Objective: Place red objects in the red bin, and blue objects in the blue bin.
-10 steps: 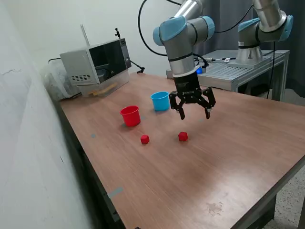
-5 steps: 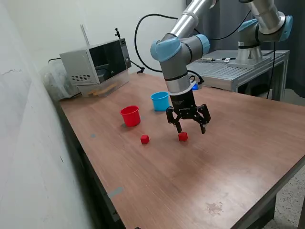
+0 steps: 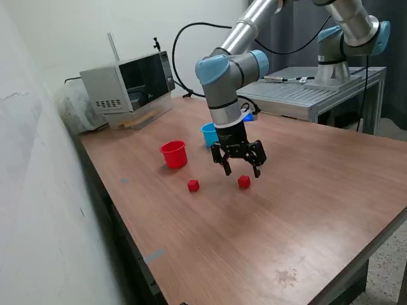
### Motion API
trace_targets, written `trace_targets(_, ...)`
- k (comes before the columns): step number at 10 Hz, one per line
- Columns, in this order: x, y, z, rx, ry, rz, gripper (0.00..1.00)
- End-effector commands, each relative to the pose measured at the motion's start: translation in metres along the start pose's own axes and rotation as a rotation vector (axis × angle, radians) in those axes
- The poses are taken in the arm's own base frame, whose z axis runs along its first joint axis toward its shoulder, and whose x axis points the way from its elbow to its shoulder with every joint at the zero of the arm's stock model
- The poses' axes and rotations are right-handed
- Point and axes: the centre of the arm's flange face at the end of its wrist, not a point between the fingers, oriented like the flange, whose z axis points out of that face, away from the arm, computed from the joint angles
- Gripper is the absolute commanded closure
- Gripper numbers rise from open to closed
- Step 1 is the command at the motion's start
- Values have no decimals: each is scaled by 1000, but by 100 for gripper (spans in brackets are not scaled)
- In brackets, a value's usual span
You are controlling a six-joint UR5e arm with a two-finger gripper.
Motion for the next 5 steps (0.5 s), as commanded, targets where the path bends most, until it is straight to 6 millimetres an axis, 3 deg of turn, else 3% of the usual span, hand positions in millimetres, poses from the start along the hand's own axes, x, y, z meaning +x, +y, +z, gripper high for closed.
trace_targets(1, -7, -1, 0, -2, -4, 8, 0)
trace_targets(5, 2, -4, 5, 3, -3, 4, 0)
